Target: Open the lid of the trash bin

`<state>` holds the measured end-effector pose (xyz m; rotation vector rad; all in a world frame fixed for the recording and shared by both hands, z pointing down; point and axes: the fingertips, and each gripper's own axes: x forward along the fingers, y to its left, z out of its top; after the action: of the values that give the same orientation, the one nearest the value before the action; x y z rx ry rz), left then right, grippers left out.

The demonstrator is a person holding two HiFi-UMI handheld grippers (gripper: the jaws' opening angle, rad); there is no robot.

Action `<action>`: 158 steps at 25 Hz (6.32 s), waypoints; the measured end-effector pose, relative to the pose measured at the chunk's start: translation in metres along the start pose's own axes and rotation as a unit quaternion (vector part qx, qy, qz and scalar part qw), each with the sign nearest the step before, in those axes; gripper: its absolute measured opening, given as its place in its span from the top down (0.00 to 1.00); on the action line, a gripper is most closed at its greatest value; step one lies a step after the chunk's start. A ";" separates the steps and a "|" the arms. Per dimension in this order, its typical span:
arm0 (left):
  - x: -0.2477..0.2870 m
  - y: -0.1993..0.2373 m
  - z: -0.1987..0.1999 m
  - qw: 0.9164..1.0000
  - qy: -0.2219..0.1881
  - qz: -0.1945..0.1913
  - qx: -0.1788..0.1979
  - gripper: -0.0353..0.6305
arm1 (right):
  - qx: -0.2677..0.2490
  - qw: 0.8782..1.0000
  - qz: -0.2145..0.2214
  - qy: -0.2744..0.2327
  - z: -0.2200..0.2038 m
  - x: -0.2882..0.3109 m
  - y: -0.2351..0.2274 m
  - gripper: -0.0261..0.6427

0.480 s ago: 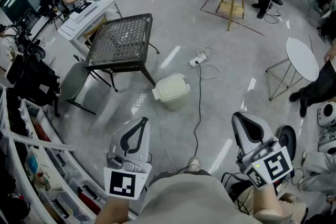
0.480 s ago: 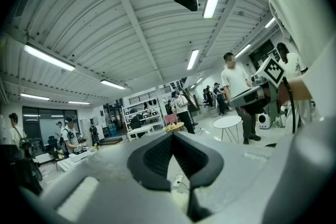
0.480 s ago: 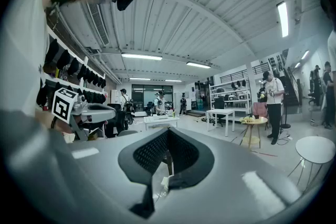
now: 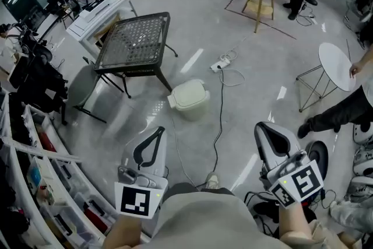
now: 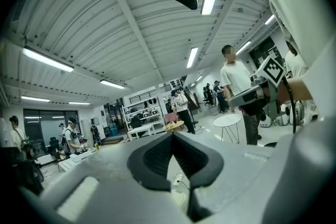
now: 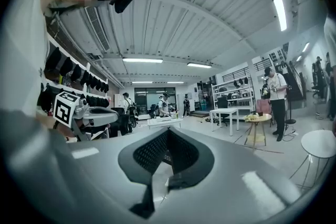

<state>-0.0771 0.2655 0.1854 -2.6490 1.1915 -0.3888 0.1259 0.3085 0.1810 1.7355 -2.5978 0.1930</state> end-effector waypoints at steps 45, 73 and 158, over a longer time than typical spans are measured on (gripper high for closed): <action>0.236 0.231 -0.091 0.999 0.018 0.004 -0.042 0.94 | -0.009 0.997 0.004 0.078 -0.026 0.343 -0.101 0.96; 0.363 0.238 -0.283 0.976 0.193 0.030 -0.099 0.94 | 0.066 0.946 0.078 0.309 -0.304 0.499 -0.234 0.96; 0.319 0.336 -0.115 0.992 0.052 0.098 -0.052 0.94 | -0.009 0.994 0.106 0.009 0.026 0.464 -0.148 0.96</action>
<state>-0.1456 -0.2042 0.2431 -2.5924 1.5290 -0.4454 0.0854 -0.1767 0.2053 1.4421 -2.7583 0.1851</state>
